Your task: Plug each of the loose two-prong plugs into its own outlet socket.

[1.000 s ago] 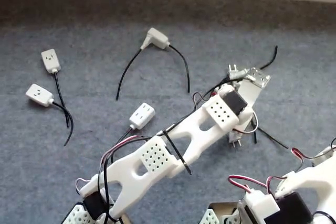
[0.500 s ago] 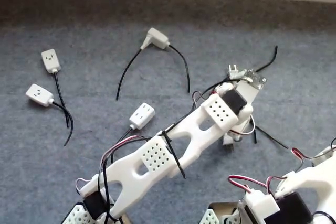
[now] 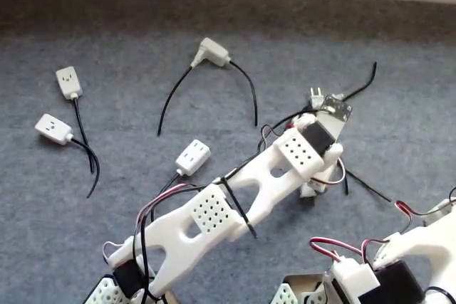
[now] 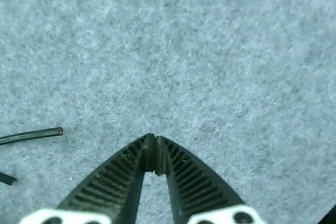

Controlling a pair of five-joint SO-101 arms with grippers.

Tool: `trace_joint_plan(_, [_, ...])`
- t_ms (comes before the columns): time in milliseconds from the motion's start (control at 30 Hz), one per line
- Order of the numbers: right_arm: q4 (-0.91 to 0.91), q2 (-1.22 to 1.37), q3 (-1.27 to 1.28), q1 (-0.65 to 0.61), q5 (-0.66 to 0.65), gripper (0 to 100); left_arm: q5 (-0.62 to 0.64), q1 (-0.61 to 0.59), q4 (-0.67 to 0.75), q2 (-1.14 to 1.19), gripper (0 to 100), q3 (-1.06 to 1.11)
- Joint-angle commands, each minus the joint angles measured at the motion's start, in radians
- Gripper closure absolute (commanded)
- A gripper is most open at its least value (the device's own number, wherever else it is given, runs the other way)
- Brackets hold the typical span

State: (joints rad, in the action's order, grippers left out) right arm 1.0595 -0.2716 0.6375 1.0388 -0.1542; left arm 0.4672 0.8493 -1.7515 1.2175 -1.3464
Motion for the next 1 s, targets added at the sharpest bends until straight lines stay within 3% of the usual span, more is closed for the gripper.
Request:
trace_joint_plan(0, [-0.016,-0.022,0.004,0.010,-0.009,98.9,0.005,0.018,-0.014,-0.027,87,-0.005])
trace_joint_plan(200, [-0.039,-0.024,0.056,0.010,-0.009,98.9,0.002,0.015,-0.002,-0.035,97,-0.007])
trace_joint_plan(533, [-0.142,-0.024,0.142,0.005,-0.057,98.9,-0.123,-0.087,-0.017,-0.173,98,-0.064])
trace_joint_plan(867, [-0.133,-0.025,0.143,-0.045,-0.051,98.9,-0.288,-0.257,-0.017,-0.608,98,0.277])
trace_joint_plan(967, [-0.104,-0.030,0.143,-0.079,0.037,98.9,-0.374,-0.363,-0.017,-0.785,98,0.414])
